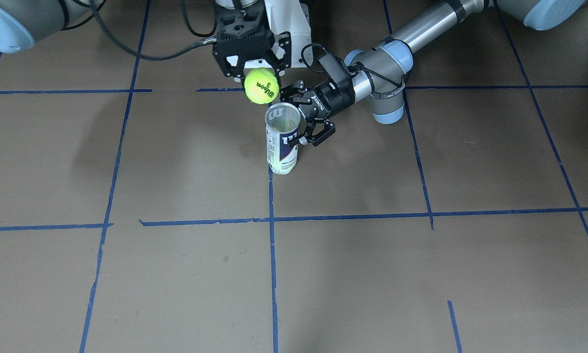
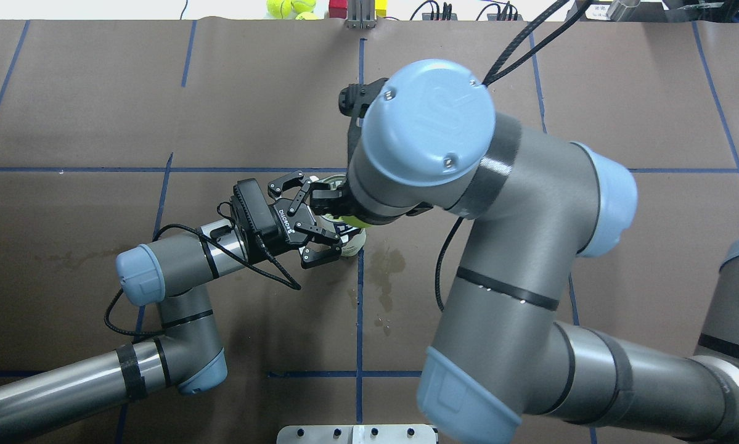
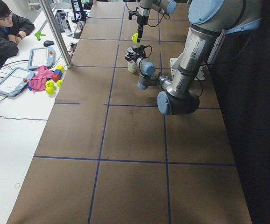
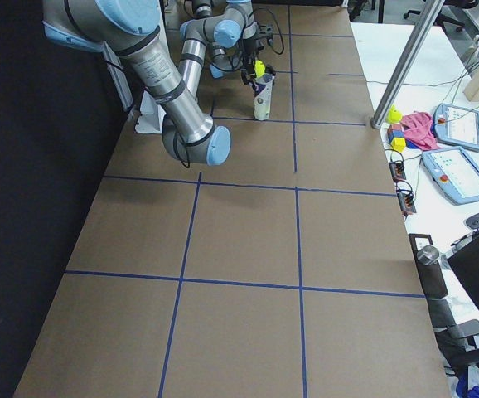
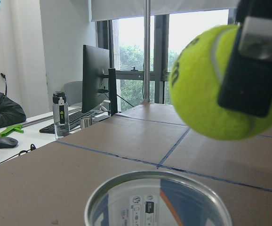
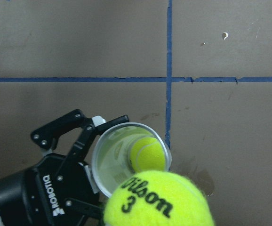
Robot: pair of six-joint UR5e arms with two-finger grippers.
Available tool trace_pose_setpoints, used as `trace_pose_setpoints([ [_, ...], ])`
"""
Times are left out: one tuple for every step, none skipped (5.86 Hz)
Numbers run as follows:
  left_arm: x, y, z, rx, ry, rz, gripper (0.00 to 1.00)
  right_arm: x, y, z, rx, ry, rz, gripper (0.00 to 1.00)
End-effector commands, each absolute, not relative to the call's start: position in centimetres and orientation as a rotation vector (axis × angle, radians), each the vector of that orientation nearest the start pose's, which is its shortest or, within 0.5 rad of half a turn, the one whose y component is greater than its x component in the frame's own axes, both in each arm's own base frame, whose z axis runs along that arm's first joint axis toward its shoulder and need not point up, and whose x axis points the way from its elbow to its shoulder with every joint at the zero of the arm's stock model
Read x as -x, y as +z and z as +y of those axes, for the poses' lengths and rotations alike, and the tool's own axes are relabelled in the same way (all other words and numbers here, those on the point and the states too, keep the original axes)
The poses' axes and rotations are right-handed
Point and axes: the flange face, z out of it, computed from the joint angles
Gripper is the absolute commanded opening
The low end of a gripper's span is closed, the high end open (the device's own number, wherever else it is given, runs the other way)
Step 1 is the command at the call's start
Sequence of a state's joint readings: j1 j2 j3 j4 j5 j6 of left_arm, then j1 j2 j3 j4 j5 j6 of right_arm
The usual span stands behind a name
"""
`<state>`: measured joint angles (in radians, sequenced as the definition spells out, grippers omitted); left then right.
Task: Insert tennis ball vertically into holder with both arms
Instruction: 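Carry the second ball with the right gripper over the can's opening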
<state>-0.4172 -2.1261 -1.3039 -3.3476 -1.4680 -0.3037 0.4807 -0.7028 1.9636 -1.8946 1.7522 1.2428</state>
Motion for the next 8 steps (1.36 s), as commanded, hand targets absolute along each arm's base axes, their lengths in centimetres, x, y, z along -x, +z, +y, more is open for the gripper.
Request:
trace_pose_setpoints([
  [-52.8, 27.7, -39.0, -1.598, 0.416, 1.344, 0.99, 48.6, 1.4, -37.7, -0.224, 0.061, -0.917, 0.01],
  [-52.8, 27.8, -38.9, -1.598, 0.418, 1.345, 0.99, 49.2, 1.7, -38.4, -0.256, 0.067, -0.887, 0.00],
  [-52.9, 27.9, -38.8, -1.595, 0.419, 1.346, 0.99, 49.3, 1.9, -38.9, -0.277, 0.075, -0.870, 0.00],
  [-52.9, 27.9, -38.8, -1.596, 0.418, 1.347, 0.99, 49.3, 2.3, -39.0, -0.289, 0.074, -0.859, 0.02],
  [-52.8, 28.0, -38.8, -1.596, 0.420, 1.345, 0.99, 49.4, 2.4, -39.1, -0.289, 0.073, -0.858, 0.10],
  [-52.8, 28.0, -38.8, -1.596, 0.420, 1.345, 0.99, 49.3, 2.4, -39.0, -0.297, 0.056, -0.856, 0.81],
  [-52.8, 28.1, -38.8, -1.595, 0.420, 1.344, 0.99, 49.4, 2.6, -39.0, -0.294, 0.055, -0.853, 0.98],
  [-52.8, 28.1, -38.8, -1.596, 0.421, 1.343, 0.99, 49.4, 2.6, -39.0, -0.294, 0.055, -0.853, 0.98],
])
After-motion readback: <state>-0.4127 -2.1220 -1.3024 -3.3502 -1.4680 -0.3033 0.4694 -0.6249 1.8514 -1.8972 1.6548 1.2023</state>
